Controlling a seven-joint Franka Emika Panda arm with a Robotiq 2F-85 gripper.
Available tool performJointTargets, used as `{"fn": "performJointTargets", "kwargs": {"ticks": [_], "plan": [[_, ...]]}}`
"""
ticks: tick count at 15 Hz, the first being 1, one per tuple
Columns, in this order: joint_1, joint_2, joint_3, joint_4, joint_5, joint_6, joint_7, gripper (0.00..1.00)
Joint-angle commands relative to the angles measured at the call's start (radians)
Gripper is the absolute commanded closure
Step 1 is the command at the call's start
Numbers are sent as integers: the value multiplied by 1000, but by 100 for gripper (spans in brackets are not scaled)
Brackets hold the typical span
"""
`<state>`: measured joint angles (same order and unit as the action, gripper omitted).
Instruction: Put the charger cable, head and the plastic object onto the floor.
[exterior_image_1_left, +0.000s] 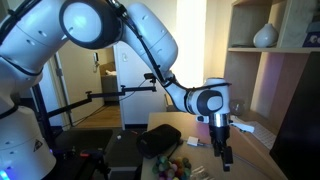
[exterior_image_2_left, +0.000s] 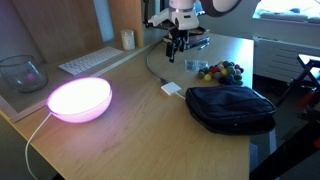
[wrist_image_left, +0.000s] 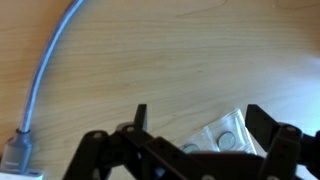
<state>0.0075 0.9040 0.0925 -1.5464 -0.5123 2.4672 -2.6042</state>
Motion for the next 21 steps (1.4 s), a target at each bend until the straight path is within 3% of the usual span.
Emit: {"fn": "performJointTargets", "kwargs": {"ticks": [1,6,11,21], "plan": [[13,-53,-9,-52,51,-15,7,0],[4,-64,-8,-64,122,-79,16,0],[23,-62,-36,-60,115,-134,50,0],[24,-32,-35,-14,101,-272,-3,0]]}}
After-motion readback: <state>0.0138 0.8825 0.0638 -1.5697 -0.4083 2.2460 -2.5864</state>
